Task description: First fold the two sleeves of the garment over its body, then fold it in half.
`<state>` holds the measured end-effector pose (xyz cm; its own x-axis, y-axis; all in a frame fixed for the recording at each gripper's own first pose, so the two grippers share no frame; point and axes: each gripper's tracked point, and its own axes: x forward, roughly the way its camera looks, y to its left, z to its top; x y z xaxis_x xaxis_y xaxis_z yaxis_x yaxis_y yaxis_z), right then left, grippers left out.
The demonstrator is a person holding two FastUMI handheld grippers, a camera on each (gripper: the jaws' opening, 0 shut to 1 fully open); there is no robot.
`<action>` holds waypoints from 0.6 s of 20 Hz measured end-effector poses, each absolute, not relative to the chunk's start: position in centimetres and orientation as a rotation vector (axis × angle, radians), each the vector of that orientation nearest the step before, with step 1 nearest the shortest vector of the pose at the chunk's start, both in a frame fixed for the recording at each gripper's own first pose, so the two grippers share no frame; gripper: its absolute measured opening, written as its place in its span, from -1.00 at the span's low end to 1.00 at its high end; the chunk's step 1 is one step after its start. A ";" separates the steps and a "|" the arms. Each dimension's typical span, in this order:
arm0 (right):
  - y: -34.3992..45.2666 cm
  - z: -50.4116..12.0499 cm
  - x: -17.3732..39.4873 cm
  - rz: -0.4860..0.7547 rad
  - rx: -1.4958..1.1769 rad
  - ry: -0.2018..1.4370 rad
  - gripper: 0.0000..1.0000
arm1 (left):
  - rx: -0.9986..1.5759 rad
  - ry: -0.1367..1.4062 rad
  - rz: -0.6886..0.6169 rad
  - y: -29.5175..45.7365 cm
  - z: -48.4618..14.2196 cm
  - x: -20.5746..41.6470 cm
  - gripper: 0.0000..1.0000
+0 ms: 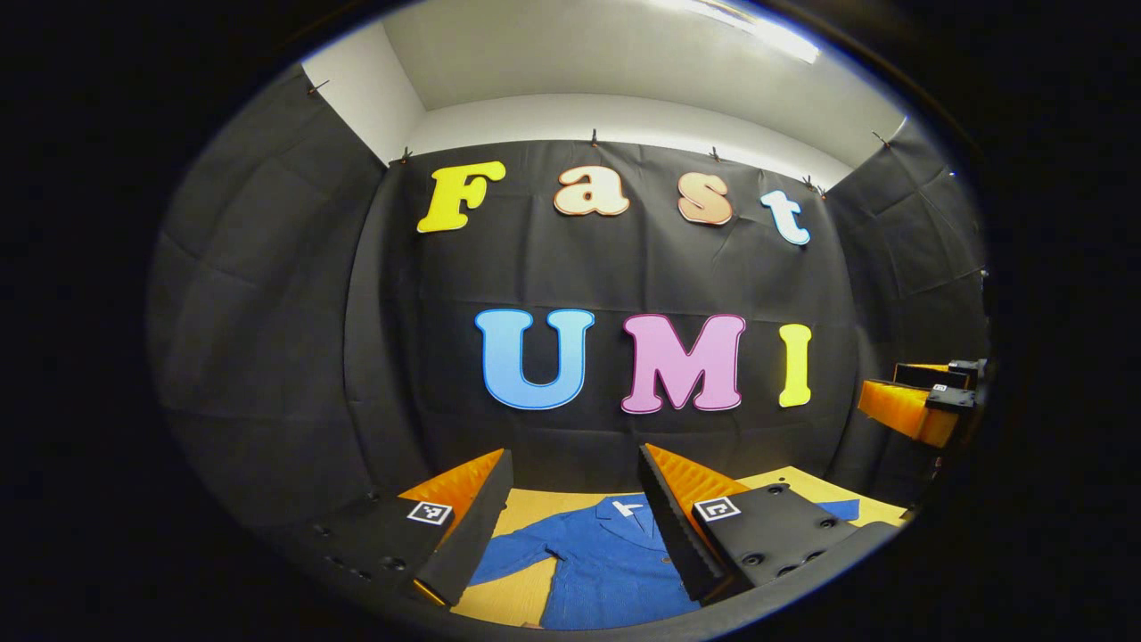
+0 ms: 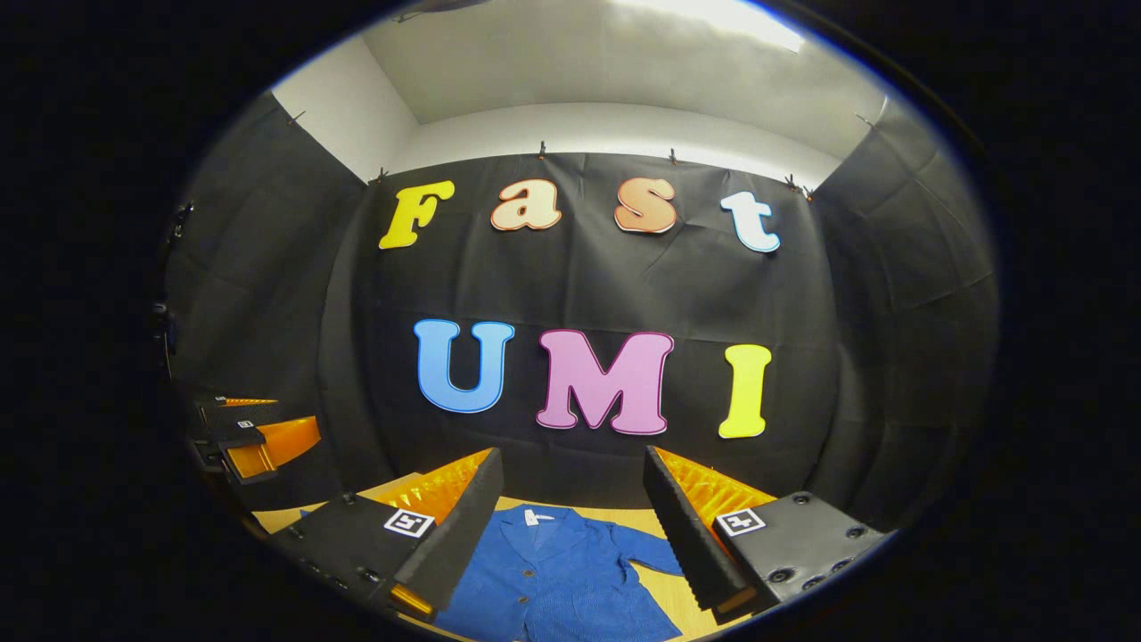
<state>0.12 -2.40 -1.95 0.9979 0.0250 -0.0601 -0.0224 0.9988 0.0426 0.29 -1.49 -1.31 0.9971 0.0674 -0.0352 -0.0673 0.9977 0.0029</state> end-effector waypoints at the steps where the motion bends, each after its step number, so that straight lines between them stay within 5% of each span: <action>1: -2.5 -2.3 0.2 0.022 0.049 0.068 0.97 | 0.010 0.034 0.064 -1.6 -1.2 0.5 0.61; 12: -3.5 -3.9 0.8 -0.003 0.044 0.104 0.92 | 0.019 0.057 0.040 -2.3 -2.8 2.1 0.62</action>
